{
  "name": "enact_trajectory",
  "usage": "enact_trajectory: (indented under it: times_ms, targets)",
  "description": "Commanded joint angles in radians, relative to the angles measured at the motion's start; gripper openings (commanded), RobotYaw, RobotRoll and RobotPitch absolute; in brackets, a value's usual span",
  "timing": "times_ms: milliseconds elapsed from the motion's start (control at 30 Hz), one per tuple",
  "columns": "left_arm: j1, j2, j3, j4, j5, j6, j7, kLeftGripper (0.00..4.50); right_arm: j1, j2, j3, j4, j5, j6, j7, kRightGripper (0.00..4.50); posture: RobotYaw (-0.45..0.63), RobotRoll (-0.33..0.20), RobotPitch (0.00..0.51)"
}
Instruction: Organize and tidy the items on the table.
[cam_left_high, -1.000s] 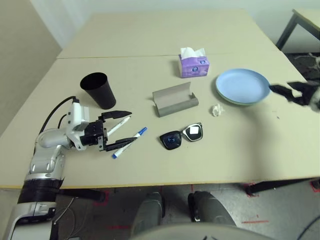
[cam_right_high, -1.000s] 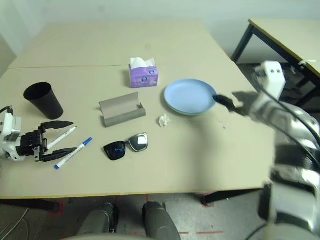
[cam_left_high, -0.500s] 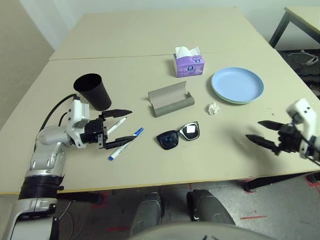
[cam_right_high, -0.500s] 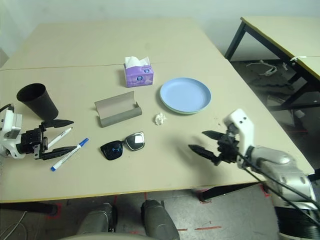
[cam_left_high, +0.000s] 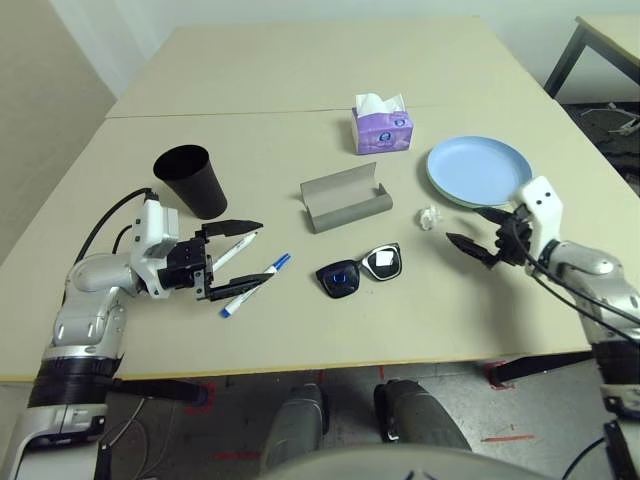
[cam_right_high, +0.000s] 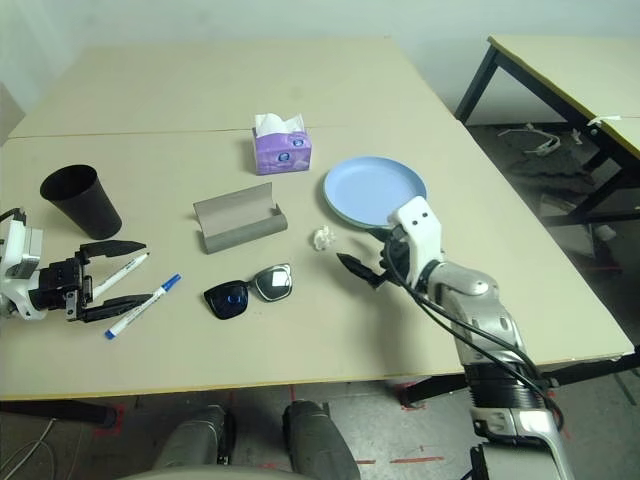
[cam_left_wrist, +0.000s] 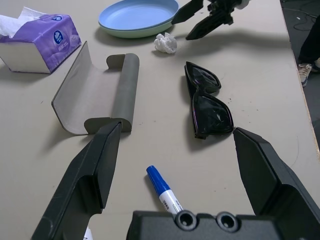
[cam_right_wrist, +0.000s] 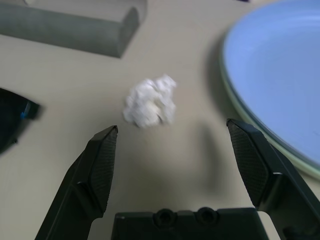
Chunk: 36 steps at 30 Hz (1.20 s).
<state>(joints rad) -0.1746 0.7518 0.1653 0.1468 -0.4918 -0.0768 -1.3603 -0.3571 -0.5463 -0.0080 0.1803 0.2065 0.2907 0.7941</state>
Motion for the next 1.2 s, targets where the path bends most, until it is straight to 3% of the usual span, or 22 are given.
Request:
enact_trajectory:
  times_ms: [33,433,533,833,900,1100,1200]
  targets:
    - [0.008,0.011,0.009,-0.028,0.000,0.013,0.009,4.50,-0.018,0.023,0.035,0.034,-0.018,-0.007,0.003,4.44,-0.08,0.000,0.106]
    - [0.018,0.001,0.003,-0.087,-0.005,0.040,0.043,4.50,-0.094,0.077,0.085,0.137,-0.067,0.022,-0.026,4.44,-0.06,0.000,0.106]
    - [0.019,0.000,0.003,-0.095,-0.009,0.043,0.048,4.50,-0.107,0.083,0.086,0.150,-0.074,0.032,-0.034,3.82,-0.06,0.000,0.105]
    - [0.020,-0.005,-0.004,-0.094,-0.015,0.043,0.048,4.50,-0.114,0.078,0.070,0.137,-0.066,0.040,-0.034,0.56,-0.08,0.000,0.114]
    - [0.019,-0.009,-0.010,-0.085,-0.011,0.039,0.045,4.50,-0.114,0.073,0.057,0.107,-0.052,0.055,-0.032,0.01,-0.08,0.000,0.115]
    - [0.016,-0.017,-0.017,-0.063,-0.003,0.034,0.036,4.50,-0.174,0.050,-0.015,-0.033,0.051,0.144,-0.003,0.01,-0.09,0.000,0.115]
    - [0.008,-0.022,-0.022,-0.055,-0.001,0.031,0.035,4.50,-0.237,0.008,-0.003,0.007,-0.003,0.106,-0.014,0.01,-0.10,0.000,0.113]
